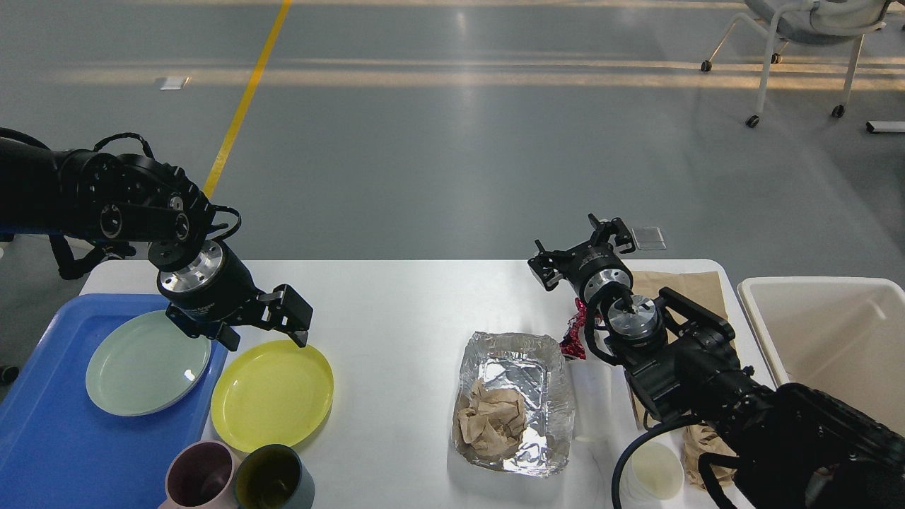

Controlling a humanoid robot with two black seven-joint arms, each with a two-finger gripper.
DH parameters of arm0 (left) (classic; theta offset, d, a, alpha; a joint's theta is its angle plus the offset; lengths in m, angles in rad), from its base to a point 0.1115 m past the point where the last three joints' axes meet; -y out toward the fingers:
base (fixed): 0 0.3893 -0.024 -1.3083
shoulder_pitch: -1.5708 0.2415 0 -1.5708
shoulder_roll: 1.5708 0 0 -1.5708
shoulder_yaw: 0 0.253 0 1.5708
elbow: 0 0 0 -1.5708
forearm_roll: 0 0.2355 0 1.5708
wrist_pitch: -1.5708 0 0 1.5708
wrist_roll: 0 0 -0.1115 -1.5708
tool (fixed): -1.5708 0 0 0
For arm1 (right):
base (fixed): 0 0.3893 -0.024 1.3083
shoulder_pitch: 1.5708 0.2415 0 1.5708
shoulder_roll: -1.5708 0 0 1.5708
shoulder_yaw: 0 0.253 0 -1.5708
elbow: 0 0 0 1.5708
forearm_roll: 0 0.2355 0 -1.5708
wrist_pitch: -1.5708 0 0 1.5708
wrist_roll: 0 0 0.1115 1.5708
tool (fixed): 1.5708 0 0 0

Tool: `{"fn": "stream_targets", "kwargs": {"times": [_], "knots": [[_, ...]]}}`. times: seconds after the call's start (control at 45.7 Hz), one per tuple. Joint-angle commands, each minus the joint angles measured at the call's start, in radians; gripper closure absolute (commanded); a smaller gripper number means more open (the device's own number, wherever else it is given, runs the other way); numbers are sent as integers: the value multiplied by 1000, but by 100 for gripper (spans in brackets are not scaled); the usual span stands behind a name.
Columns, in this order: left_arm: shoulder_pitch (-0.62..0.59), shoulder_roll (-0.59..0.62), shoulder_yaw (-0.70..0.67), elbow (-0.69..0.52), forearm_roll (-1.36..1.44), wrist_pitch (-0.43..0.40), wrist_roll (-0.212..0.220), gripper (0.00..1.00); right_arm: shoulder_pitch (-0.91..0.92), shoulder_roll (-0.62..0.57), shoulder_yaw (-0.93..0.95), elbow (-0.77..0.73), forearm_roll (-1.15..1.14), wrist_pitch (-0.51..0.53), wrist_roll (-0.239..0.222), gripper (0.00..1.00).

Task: Tidy desktop
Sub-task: 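Lower the left gripper toward the dark green cup by the yellow plate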

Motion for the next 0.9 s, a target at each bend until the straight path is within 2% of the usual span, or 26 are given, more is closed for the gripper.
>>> {"fn": "stream_targets", "kwargs": {"times": [0.0, 0.394, 0.875], "knots": [[7, -6, -1, 4, 36, 10, 4, 2, 0, 0, 0, 1, 0, 0, 0, 0], [64, -22, -113, -16, 422, 8, 1, 2, 0, 0, 0, 1, 0, 0, 0, 0], [142, -15, -262, -141, 795, 7, 1, 2, 0, 0, 0, 1, 0, 0, -1, 0]]}}
